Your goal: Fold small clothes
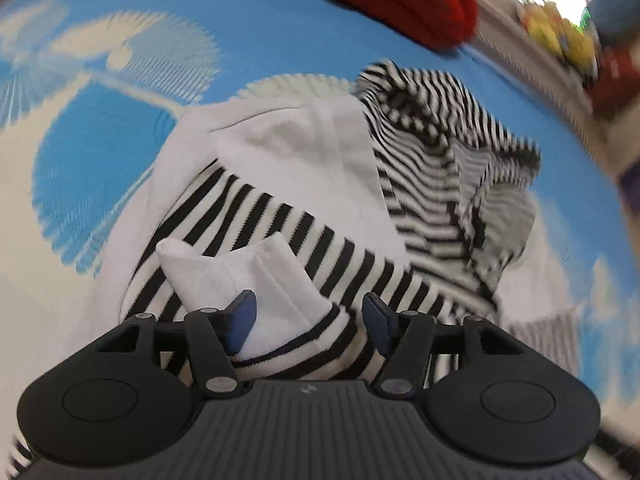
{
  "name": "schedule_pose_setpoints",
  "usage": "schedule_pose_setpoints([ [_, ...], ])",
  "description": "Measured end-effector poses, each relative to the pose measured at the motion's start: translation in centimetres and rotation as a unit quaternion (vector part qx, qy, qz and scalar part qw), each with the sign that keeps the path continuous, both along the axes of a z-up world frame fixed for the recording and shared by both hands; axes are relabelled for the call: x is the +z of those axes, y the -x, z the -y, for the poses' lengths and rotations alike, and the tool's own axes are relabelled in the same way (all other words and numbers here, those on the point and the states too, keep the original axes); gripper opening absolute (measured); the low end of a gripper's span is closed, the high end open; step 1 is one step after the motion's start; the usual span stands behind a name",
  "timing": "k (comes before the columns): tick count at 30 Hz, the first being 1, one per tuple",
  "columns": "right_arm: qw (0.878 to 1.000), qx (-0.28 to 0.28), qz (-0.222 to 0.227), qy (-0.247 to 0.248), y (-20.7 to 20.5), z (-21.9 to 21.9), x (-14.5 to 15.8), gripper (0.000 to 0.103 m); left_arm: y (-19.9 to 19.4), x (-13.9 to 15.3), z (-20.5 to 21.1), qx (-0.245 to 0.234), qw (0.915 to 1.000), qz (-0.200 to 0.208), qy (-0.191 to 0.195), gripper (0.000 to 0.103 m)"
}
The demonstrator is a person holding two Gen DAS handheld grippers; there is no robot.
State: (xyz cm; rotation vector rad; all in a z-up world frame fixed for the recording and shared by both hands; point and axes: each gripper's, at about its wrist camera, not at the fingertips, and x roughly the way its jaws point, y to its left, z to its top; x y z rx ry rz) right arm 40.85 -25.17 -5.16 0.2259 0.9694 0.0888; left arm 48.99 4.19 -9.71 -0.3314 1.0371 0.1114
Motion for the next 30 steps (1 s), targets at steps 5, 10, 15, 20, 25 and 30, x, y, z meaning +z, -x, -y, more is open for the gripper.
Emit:
schedule_pose_setpoints([
  [5,0.999,-0.036,-0.021,-0.027,-0.4,1.3,-0.4,0.048,0.9,0.9,0.4,-0.008,0.9995,0.013,-0.027,0.018],
  [10,0.997,-0.049,-0.05,-0.037,-0.2,1.2,-1.3,0.049,3.5,6.9,0.4,0.011,0.9966,0.082,0.004,0.018],
  [15,0.994,-0.06,-0.074,-0.056,0.1,1.2,-2.2,0.048,8.6,9.8,-1.3,0.093,0.991,0.085,0.046,0.024],
  [20,0.991,-0.075,-0.091,-0.063,0.4,1.1,-2.8,0.049,11.6,7.7,-5.4,0.23,0.9714,0.002,0.058,0.025],
  [25,0.988,-0.09,-0.102,-0.074,0.7,1.0,-3.1,0.049,9.8,6.5,-9.1,0.247,0.9623,-0.006,0.113,0.036],
  [30,0.99,-0.086,-0.089,-0.073,0.5,0.8,-2.2,0.049,8.0,3.5,-11.1,0.234,0.9597,-0.065,0.141,0.038],
])
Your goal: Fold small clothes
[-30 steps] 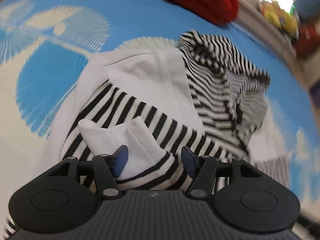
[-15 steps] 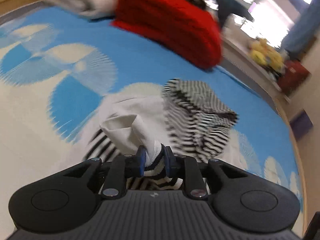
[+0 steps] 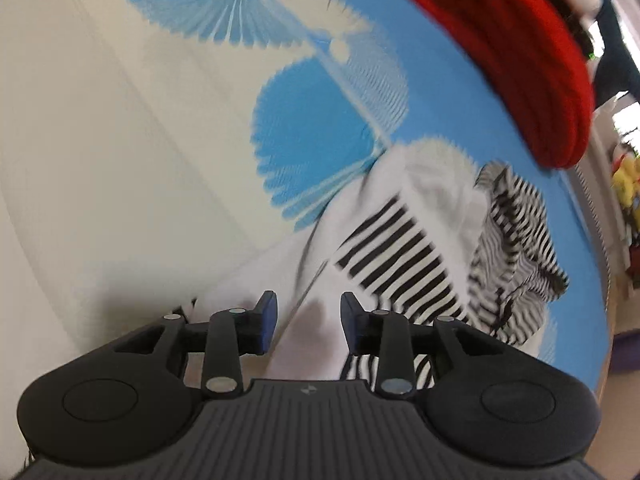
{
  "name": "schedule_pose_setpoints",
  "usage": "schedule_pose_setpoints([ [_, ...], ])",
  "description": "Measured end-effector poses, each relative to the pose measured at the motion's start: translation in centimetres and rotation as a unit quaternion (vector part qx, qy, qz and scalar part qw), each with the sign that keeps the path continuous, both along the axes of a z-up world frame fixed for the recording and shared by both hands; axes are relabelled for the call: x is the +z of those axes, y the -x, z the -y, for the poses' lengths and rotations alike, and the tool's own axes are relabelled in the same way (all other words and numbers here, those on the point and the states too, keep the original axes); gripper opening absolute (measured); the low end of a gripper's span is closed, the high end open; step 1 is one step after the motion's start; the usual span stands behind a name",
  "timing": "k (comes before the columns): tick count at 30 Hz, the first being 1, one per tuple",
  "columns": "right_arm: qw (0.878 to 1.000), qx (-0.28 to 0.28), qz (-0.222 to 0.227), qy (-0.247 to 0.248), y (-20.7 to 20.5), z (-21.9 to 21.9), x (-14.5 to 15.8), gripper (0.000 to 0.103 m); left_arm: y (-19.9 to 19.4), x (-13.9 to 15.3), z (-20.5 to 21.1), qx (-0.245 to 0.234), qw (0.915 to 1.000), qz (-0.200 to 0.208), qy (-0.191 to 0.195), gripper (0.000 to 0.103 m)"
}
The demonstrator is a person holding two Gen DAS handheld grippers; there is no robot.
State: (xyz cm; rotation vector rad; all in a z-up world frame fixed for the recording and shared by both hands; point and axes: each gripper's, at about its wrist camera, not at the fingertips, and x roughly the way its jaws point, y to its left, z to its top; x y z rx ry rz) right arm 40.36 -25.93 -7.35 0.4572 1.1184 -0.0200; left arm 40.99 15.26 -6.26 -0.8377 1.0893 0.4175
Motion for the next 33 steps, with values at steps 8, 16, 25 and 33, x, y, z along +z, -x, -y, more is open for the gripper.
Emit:
schedule_pose_setpoints([
  [8,1.0,-0.003,0.004,0.001,-0.3,0.7,0.2,0.049,-1.4,-1.0,3.0,-0.133,0.9886,-0.011,-0.068,0.002],
  [16,1.0,-0.02,-0.02,0.006,0.0,1.4,-1.2,0.049,-0.7,5.8,5.9,-0.183,0.9507,0.136,-0.211,0.003],
  [25,0.996,-0.064,-0.059,0.01,0.1,2.7,-2.9,0.048,-1.1,3.2,6.2,-0.206,0.961,0.083,-0.165,0.012],
  [33,0.996,-0.071,-0.053,0.016,0.0,3.1,-2.5,0.048,-2.3,-2.0,6.3,-0.213,0.9717,-0.024,-0.099,0.017],
])
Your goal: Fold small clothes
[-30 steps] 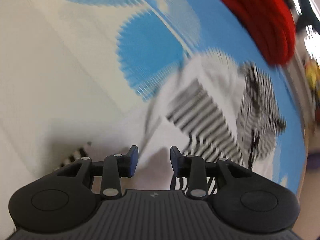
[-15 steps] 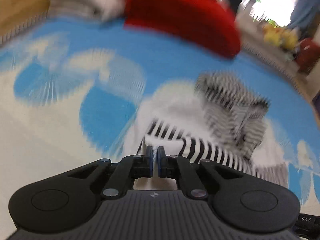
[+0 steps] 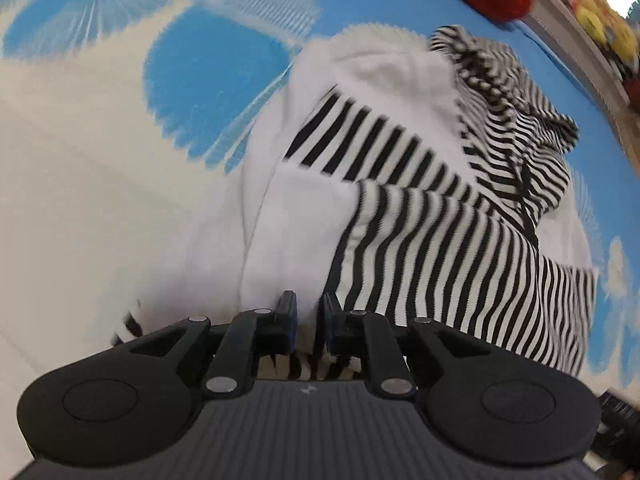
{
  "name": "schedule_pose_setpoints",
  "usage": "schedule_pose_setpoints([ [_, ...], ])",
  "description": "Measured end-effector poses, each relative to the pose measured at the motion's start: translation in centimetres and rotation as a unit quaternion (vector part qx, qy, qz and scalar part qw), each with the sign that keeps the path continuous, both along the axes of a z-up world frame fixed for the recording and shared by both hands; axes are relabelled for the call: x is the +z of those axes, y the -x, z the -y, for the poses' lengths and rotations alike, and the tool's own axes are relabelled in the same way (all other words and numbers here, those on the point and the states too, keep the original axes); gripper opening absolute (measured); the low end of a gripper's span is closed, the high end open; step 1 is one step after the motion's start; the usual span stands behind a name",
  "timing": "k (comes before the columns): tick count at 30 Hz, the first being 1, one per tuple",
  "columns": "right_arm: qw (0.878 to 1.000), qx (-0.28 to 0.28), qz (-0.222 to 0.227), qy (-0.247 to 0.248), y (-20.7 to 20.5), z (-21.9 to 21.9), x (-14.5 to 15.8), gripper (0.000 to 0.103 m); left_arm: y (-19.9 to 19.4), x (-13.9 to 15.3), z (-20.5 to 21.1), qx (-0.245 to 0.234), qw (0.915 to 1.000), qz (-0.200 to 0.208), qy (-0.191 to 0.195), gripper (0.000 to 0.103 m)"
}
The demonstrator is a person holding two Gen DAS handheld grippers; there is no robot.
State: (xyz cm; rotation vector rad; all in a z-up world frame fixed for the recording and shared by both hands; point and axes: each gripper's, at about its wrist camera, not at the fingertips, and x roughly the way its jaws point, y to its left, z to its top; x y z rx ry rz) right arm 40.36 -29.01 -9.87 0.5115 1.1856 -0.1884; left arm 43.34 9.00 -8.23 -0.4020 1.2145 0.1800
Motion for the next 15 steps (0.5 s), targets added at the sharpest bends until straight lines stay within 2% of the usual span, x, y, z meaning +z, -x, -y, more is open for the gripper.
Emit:
schedule_pose_setpoints([
  [1,1.0,0.002,0.007,0.009,0.0,-0.1,0.4,0.049,0.0,0.9,0.6,-0.013,0.9996,0.018,-0.015,0.02],
  [3,0.999,0.016,0.019,0.032,-0.1,-0.3,1.0,0.049,0.1,2.2,1.6,-0.036,0.997,0.059,-0.035,0.041],
  [5,0.999,0.025,0.012,0.042,-0.3,-0.1,0.8,0.05,-0.2,1.5,2.4,-0.046,0.9971,0.049,-0.037,0.049],
  [7,1.0,0.01,-0.005,0.029,-0.3,0.8,0.2,0.05,-0.4,-0.5,2.4,-0.032,0.9993,0.007,-0.017,0.048],
  [9,1.0,-0.006,-0.007,0.022,-0.2,1.4,0.3,0.05,-0.1,-0.8,2.3,-0.015,0.9997,0.005,-0.018,0.047],
  [12,0.999,0.008,0.029,0.044,-0.2,1.0,2.2,0.05,-0.5,1.3,3.3,-0.035,0.9967,0.057,-0.046,0.048],
  [15,0.992,0.039,0.067,0.096,-0.4,0.3,4.2,0.05,-0.4,4.0,3.9,-0.042,0.9913,0.12,-0.033,0.051],
])
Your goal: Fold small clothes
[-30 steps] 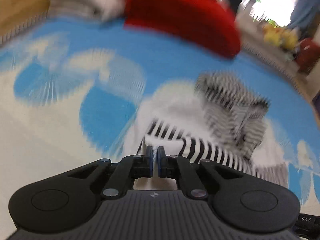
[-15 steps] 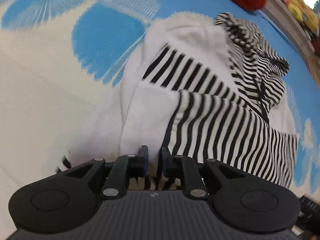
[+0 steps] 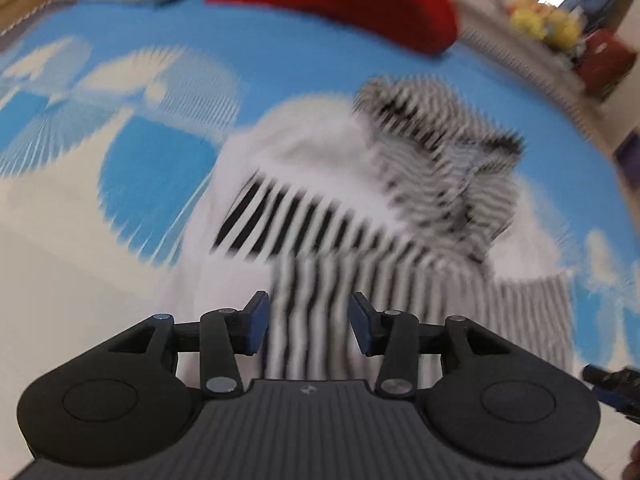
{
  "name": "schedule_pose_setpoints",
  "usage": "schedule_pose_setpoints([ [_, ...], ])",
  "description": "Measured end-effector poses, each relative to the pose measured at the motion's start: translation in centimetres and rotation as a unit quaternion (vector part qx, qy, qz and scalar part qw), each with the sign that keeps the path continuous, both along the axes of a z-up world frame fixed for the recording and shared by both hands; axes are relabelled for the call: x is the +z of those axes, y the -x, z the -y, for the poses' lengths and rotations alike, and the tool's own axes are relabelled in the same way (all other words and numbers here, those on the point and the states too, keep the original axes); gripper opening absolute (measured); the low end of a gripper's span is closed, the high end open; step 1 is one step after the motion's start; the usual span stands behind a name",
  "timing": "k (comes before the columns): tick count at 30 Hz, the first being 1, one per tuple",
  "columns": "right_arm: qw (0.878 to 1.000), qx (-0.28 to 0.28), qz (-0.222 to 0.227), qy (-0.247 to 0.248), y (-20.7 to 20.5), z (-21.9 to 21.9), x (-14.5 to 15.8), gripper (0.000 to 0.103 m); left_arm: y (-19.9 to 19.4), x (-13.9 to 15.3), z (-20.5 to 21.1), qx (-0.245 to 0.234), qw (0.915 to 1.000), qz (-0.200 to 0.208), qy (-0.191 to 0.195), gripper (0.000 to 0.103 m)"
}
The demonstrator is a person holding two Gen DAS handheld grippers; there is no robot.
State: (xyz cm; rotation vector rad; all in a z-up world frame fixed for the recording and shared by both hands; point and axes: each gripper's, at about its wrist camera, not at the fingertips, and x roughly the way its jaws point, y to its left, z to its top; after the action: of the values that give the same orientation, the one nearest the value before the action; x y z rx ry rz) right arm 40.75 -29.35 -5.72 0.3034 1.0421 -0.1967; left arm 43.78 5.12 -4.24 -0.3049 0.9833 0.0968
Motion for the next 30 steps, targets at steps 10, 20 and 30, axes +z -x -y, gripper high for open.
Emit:
schedule_pose_setpoints([
  [10,0.996,0.035,0.031,0.078,-0.6,1.3,2.4,0.051,-1.6,3.8,1.7,-0.048,0.9926,0.103,-0.045,0.058],
  [20,0.991,0.047,0.012,0.128,-0.1,4.0,1.3,0.052,-19.5,1.3,3.4,-0.123,0.9865,0.094,-0.056,0.008],
  [30,0.986,0.066,-0.007,0.156,-0.5,4.7,0.0,0.052,-36.8,-4.6,6.4,-0.132,0.9843,0.053,-0.104,0.021],
])
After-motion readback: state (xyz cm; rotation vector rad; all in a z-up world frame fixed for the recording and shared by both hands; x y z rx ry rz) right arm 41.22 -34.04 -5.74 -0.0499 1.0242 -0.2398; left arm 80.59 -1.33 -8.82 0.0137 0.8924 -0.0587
